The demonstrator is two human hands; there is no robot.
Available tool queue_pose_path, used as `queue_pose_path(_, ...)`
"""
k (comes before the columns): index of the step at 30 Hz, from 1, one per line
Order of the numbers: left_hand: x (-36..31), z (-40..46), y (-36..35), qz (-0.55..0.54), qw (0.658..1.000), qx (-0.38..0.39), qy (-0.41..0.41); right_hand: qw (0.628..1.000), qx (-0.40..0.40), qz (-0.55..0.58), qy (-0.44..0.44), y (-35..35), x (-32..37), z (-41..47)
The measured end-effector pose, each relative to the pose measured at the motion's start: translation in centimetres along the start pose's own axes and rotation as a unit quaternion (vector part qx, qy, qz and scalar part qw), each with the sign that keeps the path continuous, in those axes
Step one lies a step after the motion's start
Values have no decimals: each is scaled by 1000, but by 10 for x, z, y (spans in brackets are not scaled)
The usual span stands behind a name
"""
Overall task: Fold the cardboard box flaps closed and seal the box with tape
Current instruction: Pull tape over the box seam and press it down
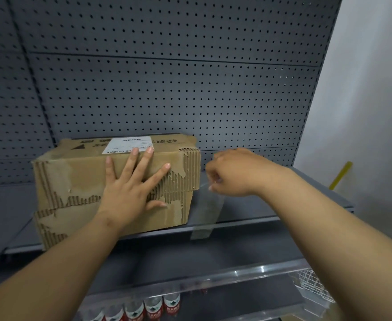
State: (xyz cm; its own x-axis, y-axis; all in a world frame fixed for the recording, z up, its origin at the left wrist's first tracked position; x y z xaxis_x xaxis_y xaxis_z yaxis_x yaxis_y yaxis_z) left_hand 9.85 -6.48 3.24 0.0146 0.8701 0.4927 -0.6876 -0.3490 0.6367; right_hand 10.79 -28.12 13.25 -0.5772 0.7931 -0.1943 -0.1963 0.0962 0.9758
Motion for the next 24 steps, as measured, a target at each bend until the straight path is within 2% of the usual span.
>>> queue_pose_path(3,9,-10,-1,-3,1000,-6,-5,997,22,50,51,10,28,-2)
queue_pose_path(8,25,-27,4,3,1000,1,-22,992,3,73,100,14,61,6)
queue_pose_path(16,49,-55,6,-9,998,7,-65,986,-1,122,115,9,93,27)
queue_pose_path(24,69,-81,8,-74,991,-21,-110,988,-14,122,97,16,119,43)
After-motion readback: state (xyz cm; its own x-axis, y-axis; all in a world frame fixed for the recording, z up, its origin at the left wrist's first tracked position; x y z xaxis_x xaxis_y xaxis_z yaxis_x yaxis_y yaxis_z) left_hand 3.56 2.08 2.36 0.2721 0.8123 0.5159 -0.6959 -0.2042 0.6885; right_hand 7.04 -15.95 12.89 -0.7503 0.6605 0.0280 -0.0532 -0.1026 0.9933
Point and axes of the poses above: each hand's wrist, its own z-axis towards the middle knuckle, its own y-axis out of the back of the hand, x = y × z, the point moved 3 cm from there along z, towards the middle knuckle, and after that the axes turned 9 degrees about -y, right-handed, at the moved point
